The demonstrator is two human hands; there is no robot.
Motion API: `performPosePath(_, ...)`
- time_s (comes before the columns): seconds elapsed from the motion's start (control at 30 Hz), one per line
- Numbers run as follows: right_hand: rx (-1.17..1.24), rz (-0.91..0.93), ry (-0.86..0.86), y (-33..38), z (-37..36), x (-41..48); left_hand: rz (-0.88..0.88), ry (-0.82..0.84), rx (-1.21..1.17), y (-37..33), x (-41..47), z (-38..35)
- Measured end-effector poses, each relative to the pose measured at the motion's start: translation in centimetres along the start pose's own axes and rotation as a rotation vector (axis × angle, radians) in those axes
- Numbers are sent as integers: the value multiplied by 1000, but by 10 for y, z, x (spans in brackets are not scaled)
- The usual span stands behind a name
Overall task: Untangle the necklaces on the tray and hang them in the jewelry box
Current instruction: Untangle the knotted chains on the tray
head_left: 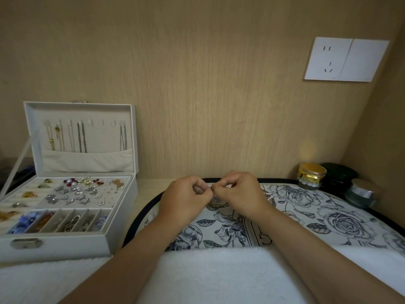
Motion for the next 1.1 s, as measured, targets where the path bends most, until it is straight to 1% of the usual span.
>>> performPosePath(0.13, 101, -98, 23, 0, -2, -1, -38, 4, -47, 2, 1, 0)
performPosePath(0.2, 161, -158, 50, 0, -3, -2, -70, 11, -40, 3, 1, 0)
performPosePath(0.27, 170, -179, 67, 0, -3, -3, -105, 20, -24, 1, 0, 0)
performPosePath(0.33, 158, -174, 133, 1, -5, -2, -165, 13, 13, -1, 0, 1)
performPosePath(0.4, 179, -181, 246, 0, -9, -3, -235, 7, 58, -3, 0, 2)
performPosePath(0.47, 113, -154, 294, -1, -8, -3, -291, 42, 76, -5, -1, 1)
performPosePath(0.57, -1, -96, 286, 0, -4, -1, -354, 83, 123, -9, -3, -2)
performPosePath(0.67, -8, -90, 266, 2, 0, -3, -381, 75, 146, -11, -4, -2)
performPosePath(0.77, 55, -139, 268, 3, -1, -4, -379, 59, 147, -12, -5, -1)
performPosePath(0.9, 134, -184, 179, 1, 2, -2, -346, 55, 100, -13, -6, 0)
performPosePath(1.0, 190, -241, 143, -2, 3, -3, -392, 40, 37, -15, -5, 2)
performPosePath(1.1, 233, -317, 130, -5, 1, -4, -392, -28, 95, -16, -6, 6)
Point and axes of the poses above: each hand's wrist, its own x-axis towards the middle knuckle, its own z-axis out of the back of the hand, y = z × x, the point moved 6 cm from there along x, towards the middle knuckle, and after that the axes turned 9 degrees about -x, right-handed, at the moved point
